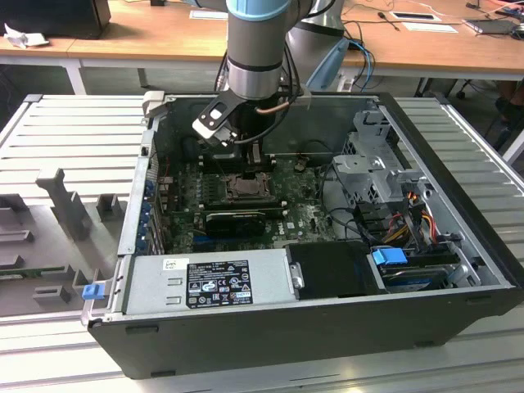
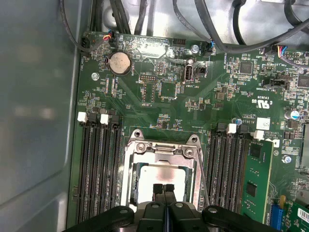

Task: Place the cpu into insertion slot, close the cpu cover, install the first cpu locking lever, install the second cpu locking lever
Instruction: 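Install the first cpu locking lever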

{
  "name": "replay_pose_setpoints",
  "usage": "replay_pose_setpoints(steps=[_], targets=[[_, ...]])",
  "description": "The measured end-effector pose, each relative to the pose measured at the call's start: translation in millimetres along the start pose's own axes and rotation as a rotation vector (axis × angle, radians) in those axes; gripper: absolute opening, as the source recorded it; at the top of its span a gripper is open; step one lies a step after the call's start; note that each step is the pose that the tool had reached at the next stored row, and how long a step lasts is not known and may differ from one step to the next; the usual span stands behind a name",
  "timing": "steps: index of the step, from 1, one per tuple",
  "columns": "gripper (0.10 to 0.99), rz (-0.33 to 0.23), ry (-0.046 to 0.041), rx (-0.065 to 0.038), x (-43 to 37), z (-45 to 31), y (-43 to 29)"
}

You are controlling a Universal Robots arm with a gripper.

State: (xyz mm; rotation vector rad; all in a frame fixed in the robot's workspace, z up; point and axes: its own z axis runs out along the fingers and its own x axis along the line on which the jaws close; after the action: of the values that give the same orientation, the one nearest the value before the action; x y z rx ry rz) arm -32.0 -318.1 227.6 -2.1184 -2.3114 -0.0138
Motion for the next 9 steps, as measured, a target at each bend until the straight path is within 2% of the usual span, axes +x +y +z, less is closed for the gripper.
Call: replay_pose_setpoints(steps=[9], targets=[[0.106,0.000,-0.0011,0.000,0.0,-4.5,0.0]])
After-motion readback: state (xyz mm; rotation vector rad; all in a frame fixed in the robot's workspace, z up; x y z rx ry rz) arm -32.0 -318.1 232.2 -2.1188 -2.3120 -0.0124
